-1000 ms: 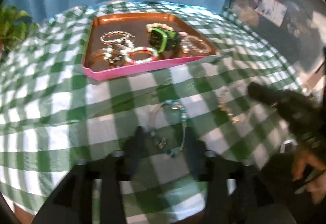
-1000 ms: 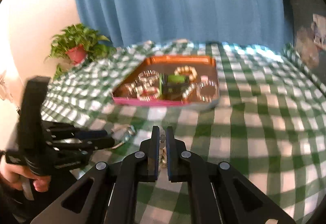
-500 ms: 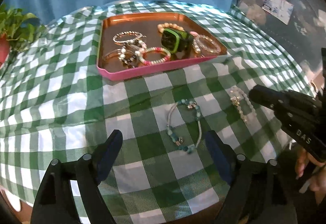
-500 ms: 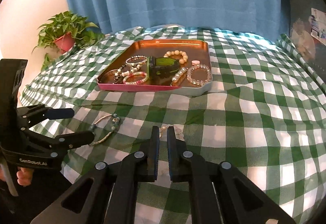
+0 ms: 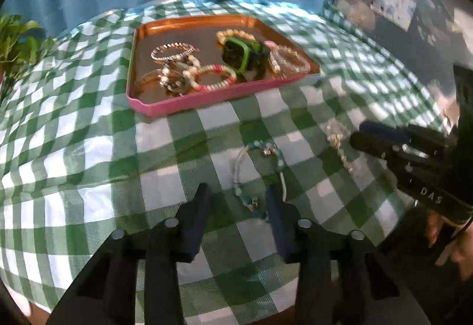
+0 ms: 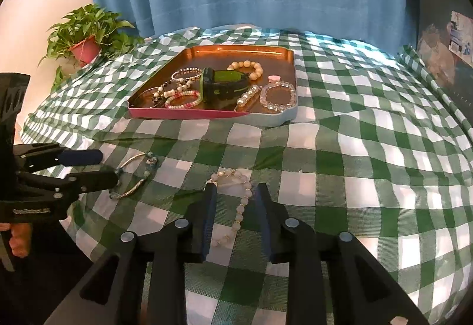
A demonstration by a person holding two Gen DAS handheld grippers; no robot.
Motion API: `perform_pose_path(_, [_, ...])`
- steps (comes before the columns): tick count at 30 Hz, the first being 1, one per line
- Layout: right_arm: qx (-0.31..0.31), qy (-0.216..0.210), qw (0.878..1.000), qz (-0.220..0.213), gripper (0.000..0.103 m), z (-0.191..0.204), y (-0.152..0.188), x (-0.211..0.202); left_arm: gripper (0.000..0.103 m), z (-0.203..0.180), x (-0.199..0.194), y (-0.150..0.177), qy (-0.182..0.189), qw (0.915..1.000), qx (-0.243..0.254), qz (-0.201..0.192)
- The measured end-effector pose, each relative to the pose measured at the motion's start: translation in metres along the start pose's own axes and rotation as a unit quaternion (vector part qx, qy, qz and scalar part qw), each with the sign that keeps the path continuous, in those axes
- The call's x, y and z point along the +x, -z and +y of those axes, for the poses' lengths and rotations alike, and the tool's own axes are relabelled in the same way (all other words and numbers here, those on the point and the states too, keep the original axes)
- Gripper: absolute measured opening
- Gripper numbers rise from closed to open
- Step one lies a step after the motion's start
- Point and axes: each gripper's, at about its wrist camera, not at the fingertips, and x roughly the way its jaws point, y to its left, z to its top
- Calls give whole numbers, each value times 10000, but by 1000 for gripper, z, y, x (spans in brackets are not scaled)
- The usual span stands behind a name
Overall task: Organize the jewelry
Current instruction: 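Grasp the teal bead bracelet with the left tool while the right tool grasps the pearl bracelet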
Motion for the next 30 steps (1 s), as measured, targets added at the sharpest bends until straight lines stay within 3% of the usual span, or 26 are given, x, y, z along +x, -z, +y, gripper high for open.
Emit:
perform_pose_path(6, [-258, 69, 9995, 190, 25, 8, -1, 12, 23, -15, 2, -2, -141, 9988, 462, -8])
perform_pose_path(8, [-262, 228, 9991, 243, 24, 6, -1, 15, 11, -11, 4, -3, -91, 9992, 378, -10])
perform_pose_path(10, [-249, 291, 9990, 223, 25, 4, -2, 15, 7, -5, 6, -5, -98, 9996, 271, -29])
perform_pose_path(14, [-339, 349, 9985, 259, 21, 5, -2, 17, 6, 12, 0, -9, -126, 9997, -98, -200])
perform_pose_path(15, [-383, 317, 9984, 268, 6, 7, -2, 16, 6, 16, -5, -9, -79, 9994, -202, -270])
perform_pose_path(16, [-419, 309, 9983, 271, 5, 8, -1, 15, 6, 18, -8, -9, -35, 9992, -249, -304])
perform_pose_path(21, [-374, 116, 9985, -383, 4, 11, -4, -19, 6, 23, -25, -4, 302, 9975, -475, -425])
perform_pose_path(27, [-222, 64, 9997, 16, 5, 5, 2, -4, 6, 24, -7, 6, 48, 9993, -374, -22])
perform_pose_path(30, [-89, 117, 9998, 104, 9, 0, 0, 3, 9, 28, -6, 7, 39, 9989, -470, -52])
